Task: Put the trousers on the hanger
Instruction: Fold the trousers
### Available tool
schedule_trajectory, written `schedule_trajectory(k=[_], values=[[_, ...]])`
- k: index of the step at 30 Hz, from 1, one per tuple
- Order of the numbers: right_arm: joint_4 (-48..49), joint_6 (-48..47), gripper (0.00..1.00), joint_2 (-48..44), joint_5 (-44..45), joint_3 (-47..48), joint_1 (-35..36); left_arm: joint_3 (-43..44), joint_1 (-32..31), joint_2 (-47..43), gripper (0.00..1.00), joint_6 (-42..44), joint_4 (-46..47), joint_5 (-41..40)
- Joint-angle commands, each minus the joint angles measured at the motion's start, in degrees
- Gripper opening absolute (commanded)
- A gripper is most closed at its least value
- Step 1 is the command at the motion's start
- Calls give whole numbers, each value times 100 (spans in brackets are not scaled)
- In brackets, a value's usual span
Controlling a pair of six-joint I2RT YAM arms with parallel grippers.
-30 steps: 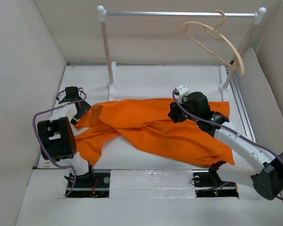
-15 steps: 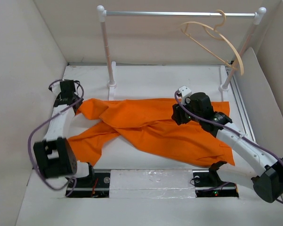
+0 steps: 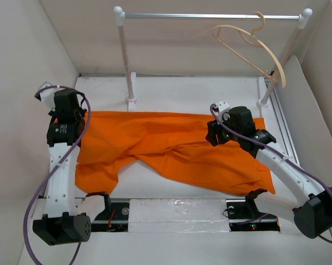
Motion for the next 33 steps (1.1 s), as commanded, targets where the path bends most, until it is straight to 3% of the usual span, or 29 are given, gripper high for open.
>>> schedule_trajectory(k=[1,2,4,5,7,8,9,10,11,13,15,17,18,19,21,22,23,27,29,30,31,33], values=[[46,-251,59,218,-232,499,-206,572,-12,798,0,466,319,-498],[53,-304,59,358,-242,570,-268,774,-12,1132,0,580,529,-454],[123,-392,59,456,-216,719,-269,1825,-64,2665,0,861,950,-576],[132,-402,59,482,-189,764,-269,1830,-64,2673,0,863,988,-576],[54,-419,60,500,-75,861,-269,3275,75,4276,0,1038,683,-735],[9,-411,61,491,-40,939,-269,4003,137,4821,10,1073,-198,-700],[-43,-411,62,483,-22,966,-269,5359,138,5880,24,1109,-738,-717],[-148,-402,65,474,56,993,-269,5198,225,5864,53,1118,-700,-456],[-175,-402,66,430,83,993,-269,4753,226,5699,68,1170,-142,-210],[-211,-341,67,342,136,888,-208,4029,165,5276,90,1170,38,-154],[-97,-279,65,307,172,625,-207,3469,-12,4848,91,1214,22,-129],[131,-261,31,333,-82,466,-155,2775,-265,4337,84,1136,266,91],[306,-270,7,368,-249,405,19,1988,-371,3665,80,1100,372,240],[351,-357,0,473,-390,334,152,1606,-494,3310,65,1083,460,267],[361,-463,0,596,-514,351,529,624,-801,2355,31,1056,514,433],[343,-611,0,666,-523,403,940,339,-803,2053,3,1013,435,582],[247,-656,0,798,-305,465,1318,-229,-803,1527,0,856,217,975],[324,-552,3,887,-145,387,1620,-1347,-864,463,0,234,-452,1751],[544,-446,19,843,-294,194,1621,-1605,-864,4,35,108,-515,2050],[745,-428,38,851,-364,149,1621,-1841,-864,-42,46,-93,-497,2113],[773,-437,45,878,-478,132,1621,-1922,-864,-34,54,-130,-462,2078],[704,-472,55,1018,-479,210,1673,-2115,-864,334,56,-235,-392,2296]])
